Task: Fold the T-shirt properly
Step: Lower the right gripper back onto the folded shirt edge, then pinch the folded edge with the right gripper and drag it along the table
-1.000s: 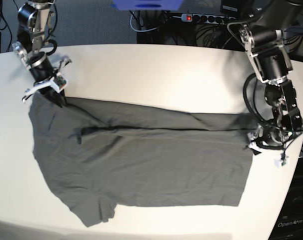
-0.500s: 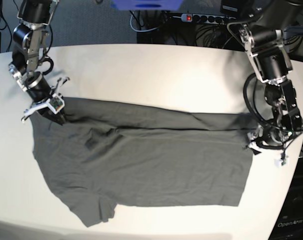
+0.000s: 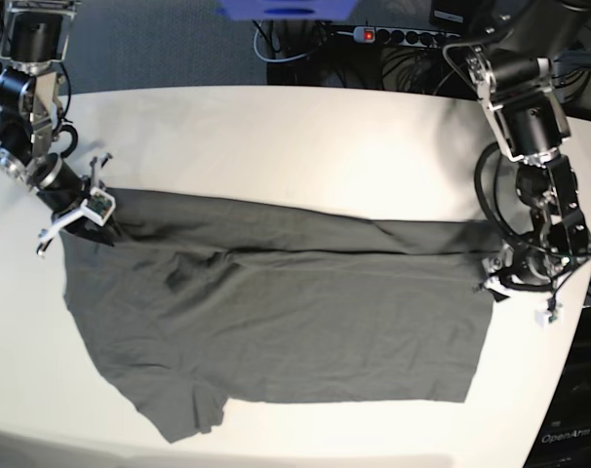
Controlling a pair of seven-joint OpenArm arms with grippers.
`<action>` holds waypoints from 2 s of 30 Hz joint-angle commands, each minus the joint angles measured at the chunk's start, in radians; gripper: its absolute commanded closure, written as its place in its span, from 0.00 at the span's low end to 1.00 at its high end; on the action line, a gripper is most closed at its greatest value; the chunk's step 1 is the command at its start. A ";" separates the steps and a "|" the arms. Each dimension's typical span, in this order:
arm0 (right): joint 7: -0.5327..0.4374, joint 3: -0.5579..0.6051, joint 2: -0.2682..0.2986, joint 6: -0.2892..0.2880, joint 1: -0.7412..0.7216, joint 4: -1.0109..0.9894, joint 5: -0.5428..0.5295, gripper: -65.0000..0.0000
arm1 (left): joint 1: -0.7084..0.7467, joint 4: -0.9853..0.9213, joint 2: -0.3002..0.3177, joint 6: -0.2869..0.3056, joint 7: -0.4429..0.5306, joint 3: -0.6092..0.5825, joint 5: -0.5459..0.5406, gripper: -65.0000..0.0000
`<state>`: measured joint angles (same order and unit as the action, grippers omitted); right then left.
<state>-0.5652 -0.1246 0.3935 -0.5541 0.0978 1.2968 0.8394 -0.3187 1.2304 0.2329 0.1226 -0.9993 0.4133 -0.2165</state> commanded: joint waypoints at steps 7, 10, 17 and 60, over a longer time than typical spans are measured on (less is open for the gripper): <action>-0.032 0.009 0.035 0.007 -0.034 0.016 0.082 0.92 | -0.027 0.019 0.012 -0.002 0.012 0.000 -0.004 0.51; -0.103 0.007 0.023 0.007 -0.042 0.014 0.165 0.92 | -0.029 0.019 0.012 -0.004 0.010 0.000 -0.004 0.51; -0.129 0.006 -0.006 0.007 -0.099 0.013 0.266 0.92 | -0.029 0.019 0.010 -0.004 0.010 0.000 -0.004 0.51; -0.037 -0.122 -0.146 0.006 0.090 0.171 0.301 0.98 | -0.027 0.019 0.012 -0.001 0.010 0.000 -0.002 0.51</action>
<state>-0.5869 -0.2405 0.2356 -0.5579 0.1997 1.4544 1.1542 -0.3187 1.2304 0.2325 0.1196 -1.0031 0.4141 -0.2131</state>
